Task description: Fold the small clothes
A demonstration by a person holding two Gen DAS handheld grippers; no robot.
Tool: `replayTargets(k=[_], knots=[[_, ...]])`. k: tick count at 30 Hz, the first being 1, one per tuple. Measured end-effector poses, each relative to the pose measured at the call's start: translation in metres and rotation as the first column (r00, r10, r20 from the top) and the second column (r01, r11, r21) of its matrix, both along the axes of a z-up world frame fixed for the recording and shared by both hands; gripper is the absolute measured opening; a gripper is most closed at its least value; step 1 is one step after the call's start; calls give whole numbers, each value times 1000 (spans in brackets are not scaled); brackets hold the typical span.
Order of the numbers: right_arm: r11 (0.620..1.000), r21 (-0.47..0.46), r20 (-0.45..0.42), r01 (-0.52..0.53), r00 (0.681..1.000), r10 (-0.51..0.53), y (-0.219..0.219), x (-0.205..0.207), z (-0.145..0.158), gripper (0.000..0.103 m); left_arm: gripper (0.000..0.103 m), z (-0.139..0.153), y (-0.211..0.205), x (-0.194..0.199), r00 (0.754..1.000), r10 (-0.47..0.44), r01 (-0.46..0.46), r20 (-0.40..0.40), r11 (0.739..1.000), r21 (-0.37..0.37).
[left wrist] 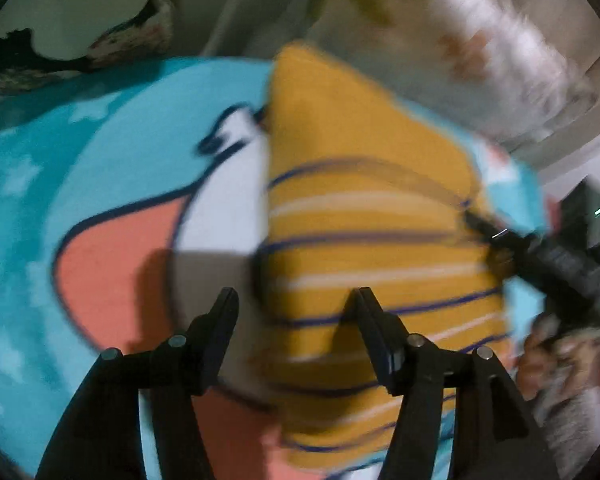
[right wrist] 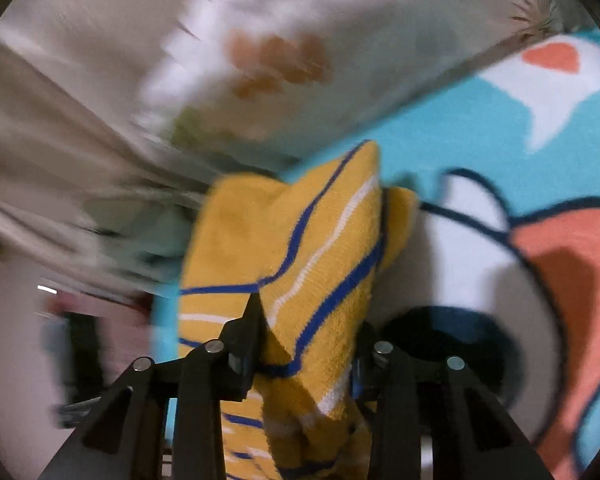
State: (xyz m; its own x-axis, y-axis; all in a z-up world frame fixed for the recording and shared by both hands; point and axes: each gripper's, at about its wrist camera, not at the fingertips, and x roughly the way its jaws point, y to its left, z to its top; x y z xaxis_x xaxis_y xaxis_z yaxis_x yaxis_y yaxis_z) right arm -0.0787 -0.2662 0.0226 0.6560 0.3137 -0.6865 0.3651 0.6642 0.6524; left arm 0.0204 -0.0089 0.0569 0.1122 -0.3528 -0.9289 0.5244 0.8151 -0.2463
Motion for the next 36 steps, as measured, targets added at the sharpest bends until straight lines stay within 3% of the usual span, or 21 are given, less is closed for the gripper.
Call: replayTargets(k=[3,5,9,12,15,19,23,24,28,30,33,36], knots=[[997,44,21,69,997,-70,-6,-12,6,45,60,11,17,-11,999,26,-25,29,999,-36],[993,2,49,114,992,-114,-8,-21,28,45,65,23,32,-18,994,50,-46,99,998,-48],[975,-177,132,136,985,-113,8,-31,81,45,71,43,63,-22,967,111,-99,229,993,-64],[951,-303,170,69,985,-18,41,-22,107,45,71,60,72,-20,934,153,-137,324,988,-70],[951,-310,123,-12,991,53,67,-6,95,45,83,83,87,-22,887,227,-199,402,974,-110],[962,-262,20,-76,996,85,85,9,60,45,95,113,120,-31,801,323,-253,504,946,-205],[939,-340,-54,-57,998,41,90,9,41,45,101,132,146,-35,760,363,-248,540,929,-276],[936,-350,-58,-45,998,26,93,10,41,47,102,135,151,-34,759,368,-243,537,925,-292],[926,-374,-76,-47,997,20,104,20,38,69,103,132,161,-20,837,321,-188,442,929,-318],[912,-407,-90,-52,996,17,110,22,37,76,103,129,166,-19,829,325,-198,456,932,-304],[904,-426,-81,-32,997,-3,119,29,34,90,103,126,170,-19,795,317,-218,518,945,-243],[893,-449,-78,-21,997,-16,125,32,31,102,103,129,177,-21,745,330,-247,580,944,-220]])
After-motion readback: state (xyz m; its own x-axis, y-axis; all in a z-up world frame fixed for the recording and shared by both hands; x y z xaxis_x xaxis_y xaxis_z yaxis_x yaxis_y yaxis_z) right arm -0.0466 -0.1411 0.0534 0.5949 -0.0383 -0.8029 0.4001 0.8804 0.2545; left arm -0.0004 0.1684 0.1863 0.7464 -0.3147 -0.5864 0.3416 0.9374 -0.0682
